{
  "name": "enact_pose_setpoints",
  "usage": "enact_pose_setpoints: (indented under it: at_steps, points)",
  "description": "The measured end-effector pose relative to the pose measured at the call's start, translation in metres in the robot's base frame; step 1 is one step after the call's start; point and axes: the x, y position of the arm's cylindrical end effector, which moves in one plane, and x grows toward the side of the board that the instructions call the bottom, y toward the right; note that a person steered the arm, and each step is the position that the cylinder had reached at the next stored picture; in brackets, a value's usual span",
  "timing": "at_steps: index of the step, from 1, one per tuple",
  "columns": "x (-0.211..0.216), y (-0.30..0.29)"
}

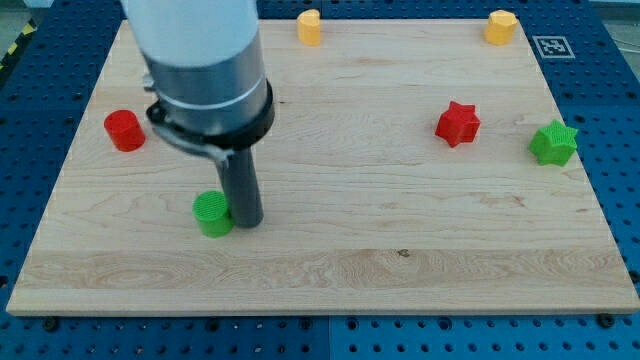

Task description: Move the green circle to the bottom left corner

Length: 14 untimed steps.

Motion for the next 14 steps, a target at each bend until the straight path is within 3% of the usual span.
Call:
enact_pose_setpoints:
  at_steps: [1, 6, 8, 11, 14]
  points:
    - [-0.017, -0.007]
    - [-0.017, -0.037]
    - [-0.002, -0.025]
    - [0.012, -0.059]
    - [0.033, -0.002]
